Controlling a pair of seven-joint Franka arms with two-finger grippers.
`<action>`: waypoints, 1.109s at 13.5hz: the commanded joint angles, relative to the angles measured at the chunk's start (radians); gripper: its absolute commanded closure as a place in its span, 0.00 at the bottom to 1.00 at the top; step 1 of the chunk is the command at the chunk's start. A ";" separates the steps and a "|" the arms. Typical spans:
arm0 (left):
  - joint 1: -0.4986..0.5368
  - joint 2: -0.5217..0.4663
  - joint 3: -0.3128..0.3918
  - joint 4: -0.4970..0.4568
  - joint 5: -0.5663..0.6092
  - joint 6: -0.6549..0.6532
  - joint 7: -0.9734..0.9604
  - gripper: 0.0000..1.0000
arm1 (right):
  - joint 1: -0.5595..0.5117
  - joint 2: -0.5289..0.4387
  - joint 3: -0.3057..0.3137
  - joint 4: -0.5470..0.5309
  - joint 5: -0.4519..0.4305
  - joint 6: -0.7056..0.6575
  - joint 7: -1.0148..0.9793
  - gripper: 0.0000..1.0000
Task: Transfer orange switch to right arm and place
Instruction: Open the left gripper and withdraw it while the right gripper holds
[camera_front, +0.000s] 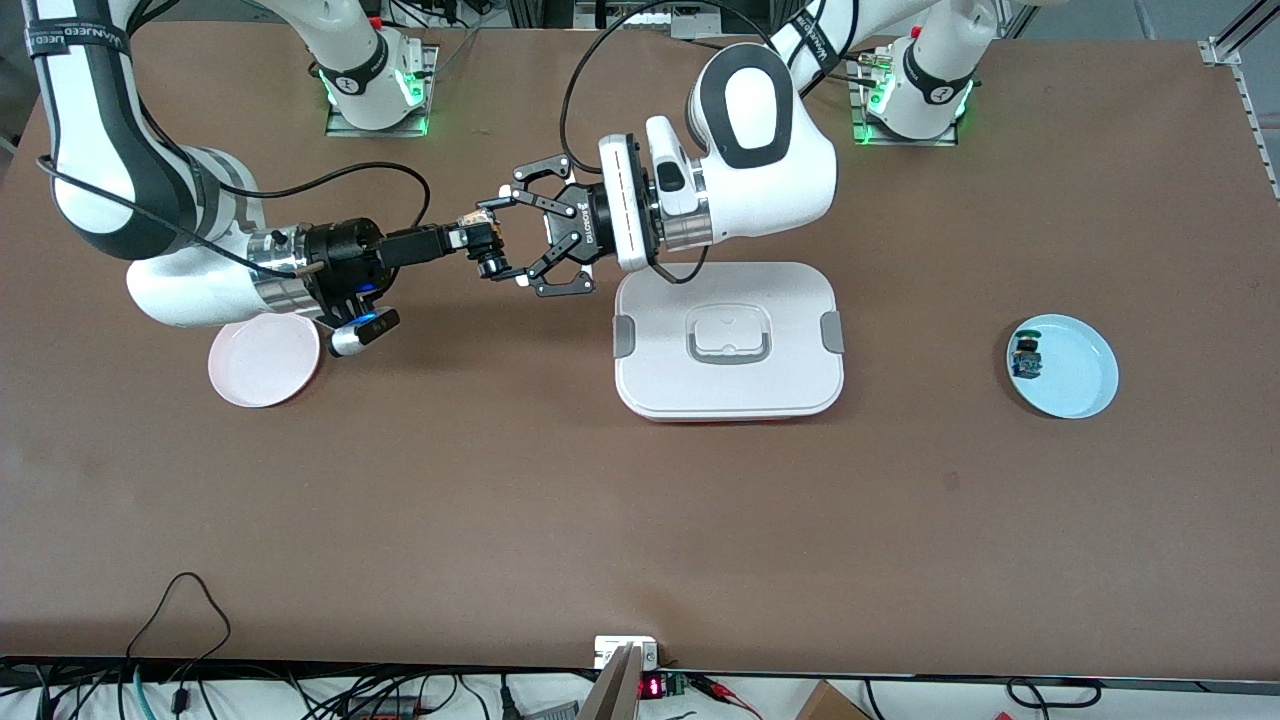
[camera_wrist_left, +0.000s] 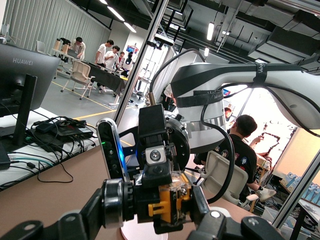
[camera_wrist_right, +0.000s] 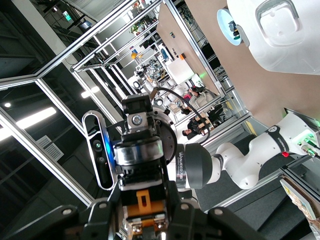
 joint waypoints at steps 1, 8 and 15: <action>-0.011 0.010 0.006 0.026 -0.022 0.014 0.028 1.00 | 0.004 -0.014 -0.002 -0.006 0.016 0.001 0.010 0.92; -0.010 0.010 0.005 0.028 -0.024 0.014 0.028 0.97 | 0.007 -0.014 -0.002 -0.008 0.034 0.006 0.010 1.00; 0.076 -0.025 -0.001 0.018 -0.054 0.004 -0.039 0.00 | 0.007 -0.015 -0.002 -0.008 0.033 0.009 0.009 1.00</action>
